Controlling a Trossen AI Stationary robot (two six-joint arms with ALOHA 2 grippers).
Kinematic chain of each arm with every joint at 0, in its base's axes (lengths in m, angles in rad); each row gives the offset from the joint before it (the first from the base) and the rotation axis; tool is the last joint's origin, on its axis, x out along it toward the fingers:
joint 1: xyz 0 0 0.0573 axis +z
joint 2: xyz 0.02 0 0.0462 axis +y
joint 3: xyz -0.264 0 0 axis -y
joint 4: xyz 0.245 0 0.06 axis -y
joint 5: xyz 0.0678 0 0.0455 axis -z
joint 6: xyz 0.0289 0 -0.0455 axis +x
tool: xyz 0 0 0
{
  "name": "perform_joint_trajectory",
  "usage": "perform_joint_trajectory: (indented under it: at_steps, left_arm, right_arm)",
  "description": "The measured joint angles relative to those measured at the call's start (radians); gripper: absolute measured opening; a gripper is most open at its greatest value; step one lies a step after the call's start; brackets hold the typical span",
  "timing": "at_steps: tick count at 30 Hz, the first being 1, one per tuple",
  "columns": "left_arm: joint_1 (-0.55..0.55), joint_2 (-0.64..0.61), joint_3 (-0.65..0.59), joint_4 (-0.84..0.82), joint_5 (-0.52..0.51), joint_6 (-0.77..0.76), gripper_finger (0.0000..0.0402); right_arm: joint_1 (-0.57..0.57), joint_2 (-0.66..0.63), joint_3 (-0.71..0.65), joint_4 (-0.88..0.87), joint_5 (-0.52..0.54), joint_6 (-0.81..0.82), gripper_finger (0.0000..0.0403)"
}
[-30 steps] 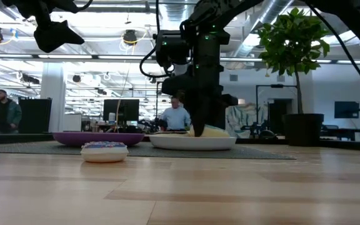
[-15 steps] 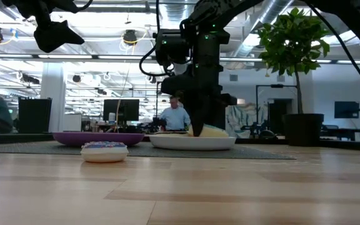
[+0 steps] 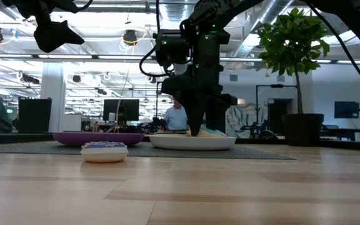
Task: Pick & Place donuts
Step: Put the large blue donut on the white plate, then put the small dark blue donut on the purple plate
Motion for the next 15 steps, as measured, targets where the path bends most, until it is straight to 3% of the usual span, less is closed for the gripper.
perform_joint_trajectory:
  at_steps: [15]
  left_arm:
    - [0.0,0.0,0.0,0.0,0.009,0.0,0.0295]
  right_arm:
    - [0.0,-0.03,0.001,-0.037,-0.038,0.019,0.0219]
